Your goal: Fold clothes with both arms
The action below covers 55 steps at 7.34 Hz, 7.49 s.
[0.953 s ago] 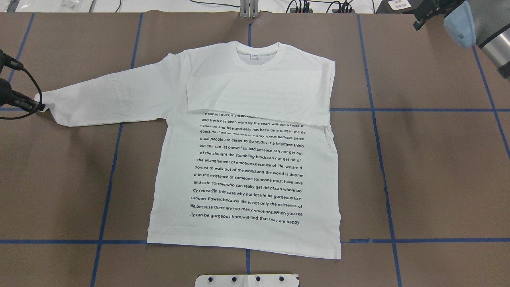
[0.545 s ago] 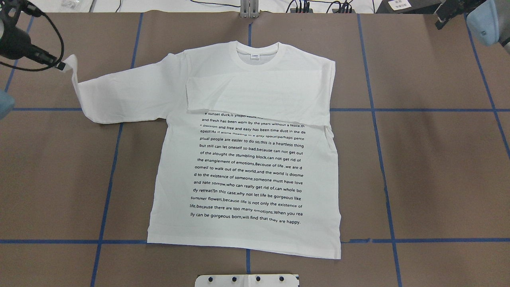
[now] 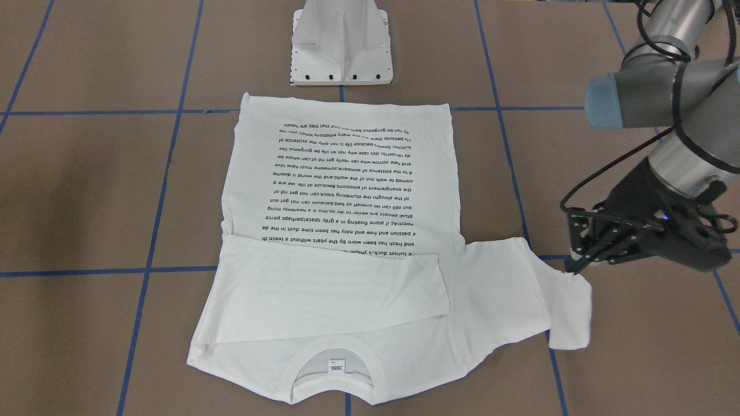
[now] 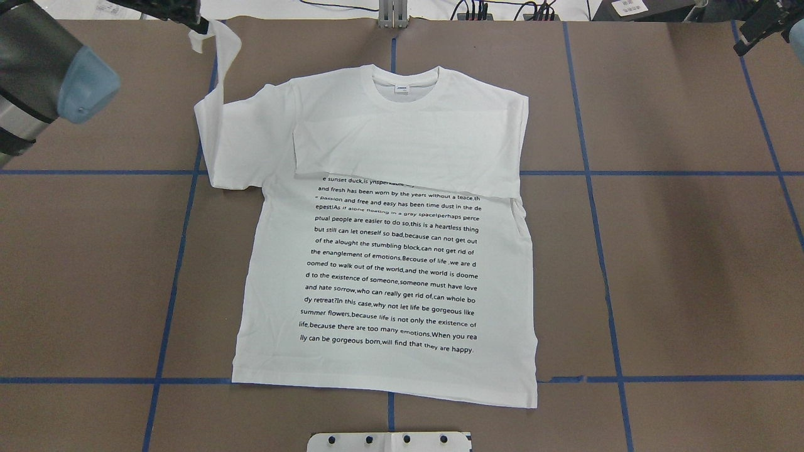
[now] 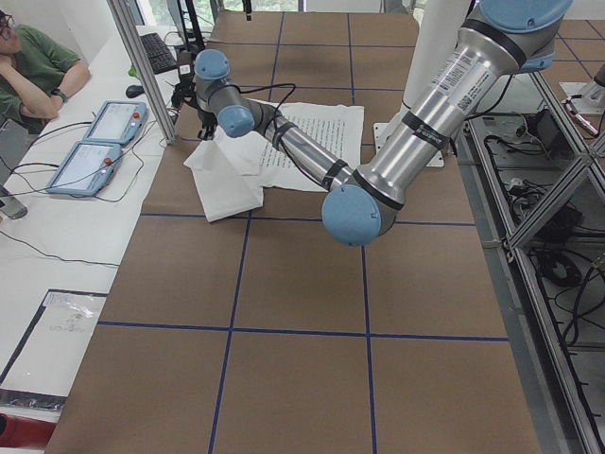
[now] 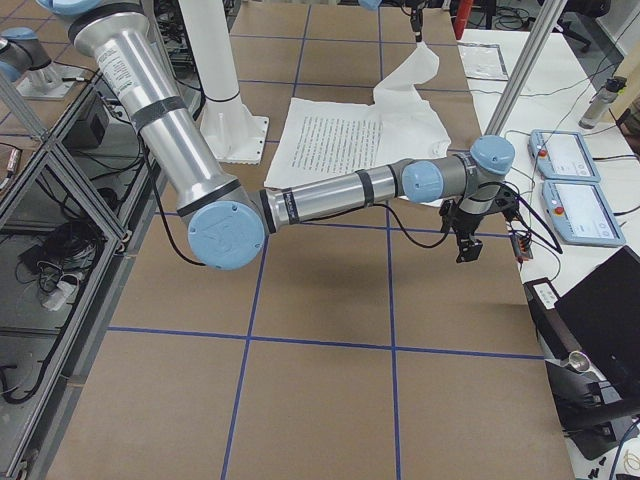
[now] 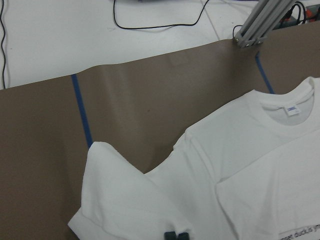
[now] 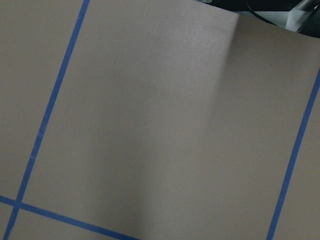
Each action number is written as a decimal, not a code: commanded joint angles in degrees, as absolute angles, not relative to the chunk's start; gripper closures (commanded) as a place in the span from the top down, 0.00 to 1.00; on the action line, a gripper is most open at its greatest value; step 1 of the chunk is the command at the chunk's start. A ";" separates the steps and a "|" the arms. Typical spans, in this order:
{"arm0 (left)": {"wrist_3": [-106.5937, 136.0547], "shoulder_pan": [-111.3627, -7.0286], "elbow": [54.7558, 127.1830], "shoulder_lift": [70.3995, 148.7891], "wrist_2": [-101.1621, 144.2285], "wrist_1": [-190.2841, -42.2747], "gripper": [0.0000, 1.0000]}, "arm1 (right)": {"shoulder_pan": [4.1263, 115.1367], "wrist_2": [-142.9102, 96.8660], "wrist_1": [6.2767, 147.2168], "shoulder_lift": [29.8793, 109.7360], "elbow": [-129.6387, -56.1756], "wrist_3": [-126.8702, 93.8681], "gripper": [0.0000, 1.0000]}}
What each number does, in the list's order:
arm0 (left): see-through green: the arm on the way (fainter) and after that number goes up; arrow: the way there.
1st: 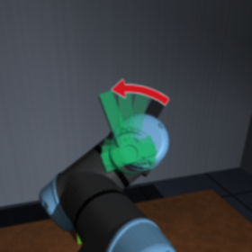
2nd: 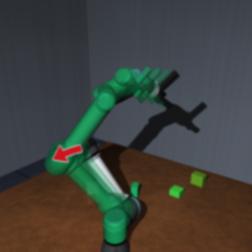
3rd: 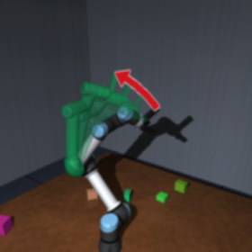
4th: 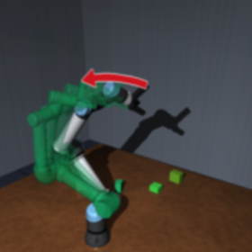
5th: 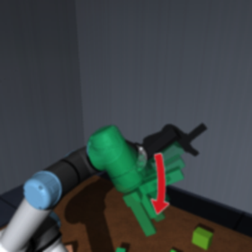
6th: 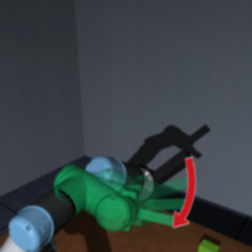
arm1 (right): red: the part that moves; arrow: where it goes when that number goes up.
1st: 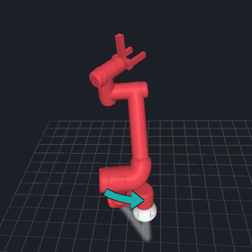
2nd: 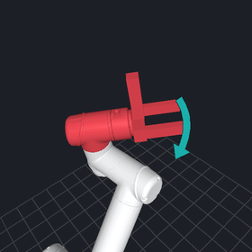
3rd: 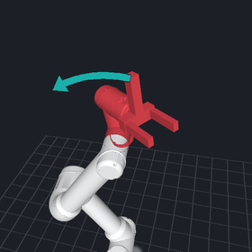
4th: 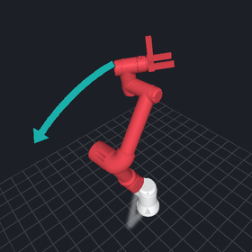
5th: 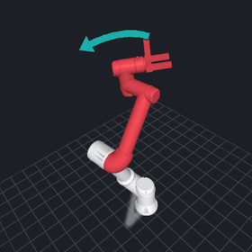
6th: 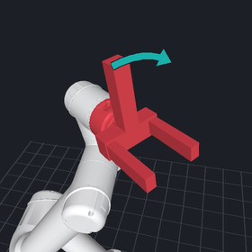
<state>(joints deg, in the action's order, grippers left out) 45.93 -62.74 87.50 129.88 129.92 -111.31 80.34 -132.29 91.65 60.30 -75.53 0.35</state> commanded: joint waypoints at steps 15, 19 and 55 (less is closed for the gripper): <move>52.45 -40.83 84.86 136.98 119.16 -112.44 1.00 | 68.16 -128.00 91.14 57.92 -84.08 -23.22 1.00; 21.35 -56.65 87.98 126.86 126.35 -104.33 1.00 | 50.58 -116.14 91.76 50.82 -87.28 -50.04 1.00; 31.07 -56.36 103.84 110.34 127.71 -106.34 1.00 | 40.79 -111.97 86.67 75.28 -116.23 -66.39 1.00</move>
